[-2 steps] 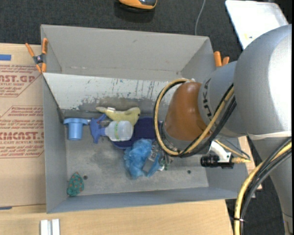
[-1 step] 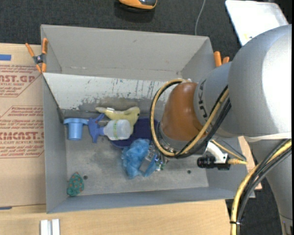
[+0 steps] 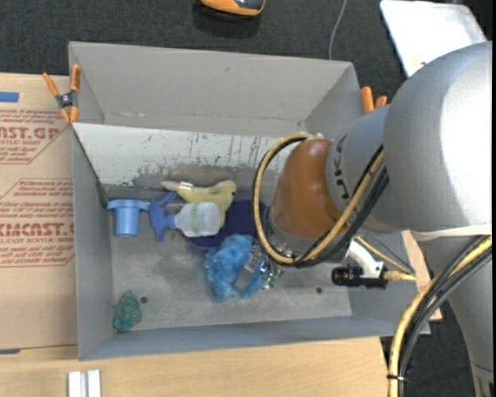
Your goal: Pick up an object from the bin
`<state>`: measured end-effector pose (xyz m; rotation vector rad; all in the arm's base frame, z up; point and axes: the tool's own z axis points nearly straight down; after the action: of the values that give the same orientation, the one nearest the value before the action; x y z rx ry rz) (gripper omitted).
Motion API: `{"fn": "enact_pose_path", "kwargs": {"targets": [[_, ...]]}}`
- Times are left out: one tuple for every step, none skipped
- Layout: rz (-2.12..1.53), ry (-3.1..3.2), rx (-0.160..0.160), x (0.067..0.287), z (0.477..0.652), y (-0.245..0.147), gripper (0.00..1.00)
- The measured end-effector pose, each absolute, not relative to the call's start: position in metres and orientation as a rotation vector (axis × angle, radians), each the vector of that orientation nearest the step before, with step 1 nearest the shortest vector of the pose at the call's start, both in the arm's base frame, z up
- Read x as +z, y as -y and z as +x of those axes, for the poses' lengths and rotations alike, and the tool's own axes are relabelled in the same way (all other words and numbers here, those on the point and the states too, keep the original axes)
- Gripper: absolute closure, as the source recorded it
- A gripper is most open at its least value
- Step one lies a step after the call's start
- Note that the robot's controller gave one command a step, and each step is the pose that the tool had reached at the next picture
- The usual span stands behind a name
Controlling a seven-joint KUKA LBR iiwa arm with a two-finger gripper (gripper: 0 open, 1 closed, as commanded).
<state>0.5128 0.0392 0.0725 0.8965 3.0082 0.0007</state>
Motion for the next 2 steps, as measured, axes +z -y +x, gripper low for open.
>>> {"fn": "enact_pose_path", "kwargs": {"targets": [[1.122, -2.933, 0.001, 0.070, 0.505, -0.044, 1.00], [1.204, -2.903, -0.002, 0.070, 0.508, -0.056, 1.00]]}}
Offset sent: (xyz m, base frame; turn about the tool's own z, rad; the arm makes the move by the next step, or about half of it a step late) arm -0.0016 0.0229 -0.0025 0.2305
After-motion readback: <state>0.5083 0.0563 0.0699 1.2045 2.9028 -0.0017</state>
